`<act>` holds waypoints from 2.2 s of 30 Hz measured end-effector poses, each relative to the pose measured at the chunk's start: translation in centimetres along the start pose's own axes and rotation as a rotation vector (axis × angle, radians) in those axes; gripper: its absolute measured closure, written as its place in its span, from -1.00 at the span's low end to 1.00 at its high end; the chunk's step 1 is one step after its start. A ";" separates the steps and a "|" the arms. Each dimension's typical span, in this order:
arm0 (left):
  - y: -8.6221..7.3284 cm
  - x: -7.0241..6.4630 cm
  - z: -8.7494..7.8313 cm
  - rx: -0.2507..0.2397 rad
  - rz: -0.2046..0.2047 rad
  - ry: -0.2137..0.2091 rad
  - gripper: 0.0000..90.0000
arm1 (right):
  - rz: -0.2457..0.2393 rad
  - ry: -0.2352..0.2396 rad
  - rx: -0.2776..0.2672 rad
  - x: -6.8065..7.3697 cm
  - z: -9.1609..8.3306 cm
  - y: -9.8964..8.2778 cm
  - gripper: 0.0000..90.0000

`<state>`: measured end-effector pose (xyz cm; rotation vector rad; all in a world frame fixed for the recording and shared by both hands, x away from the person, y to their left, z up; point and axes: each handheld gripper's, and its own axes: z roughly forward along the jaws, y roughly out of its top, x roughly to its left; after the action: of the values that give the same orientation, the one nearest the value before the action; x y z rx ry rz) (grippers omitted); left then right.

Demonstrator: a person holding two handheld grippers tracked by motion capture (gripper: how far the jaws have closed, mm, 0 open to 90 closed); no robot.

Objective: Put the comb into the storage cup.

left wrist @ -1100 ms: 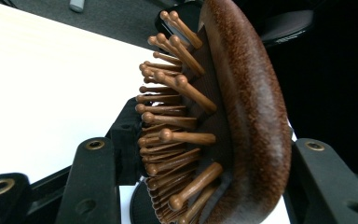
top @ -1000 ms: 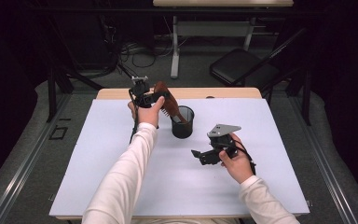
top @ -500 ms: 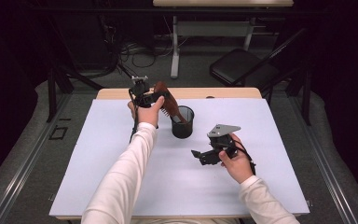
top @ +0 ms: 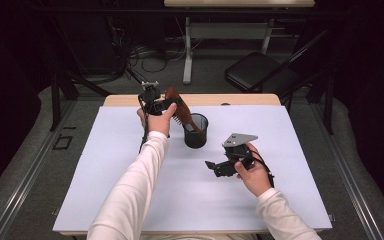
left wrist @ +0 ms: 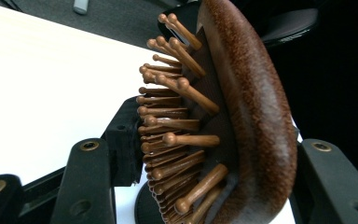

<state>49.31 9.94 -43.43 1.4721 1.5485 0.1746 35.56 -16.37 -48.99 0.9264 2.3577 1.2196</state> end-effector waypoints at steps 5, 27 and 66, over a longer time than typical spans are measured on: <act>0.0 0.0 0.0 -0.005 0.005 0.007 -0.04 | 0.000 -0.002 -0.001 -0.1 0.0 0.0 -0.75; 0.2 0.1 -0.1 -0.016 0.002 -0.005 -0.12 | -0.002 -0.006 0.000 -0.1 0.0 0.0 -0.75; 1.4 0.4 -2.4 -0.064 -0.020 -0.016 -0.42 | -0.006 -0.004 0.013 0.0 0.4 -0.2 -0.75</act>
<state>48.66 11.79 -41.39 1.4045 1.5311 0.1981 35.66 -16.20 -49.37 0.9244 2.3663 1.2003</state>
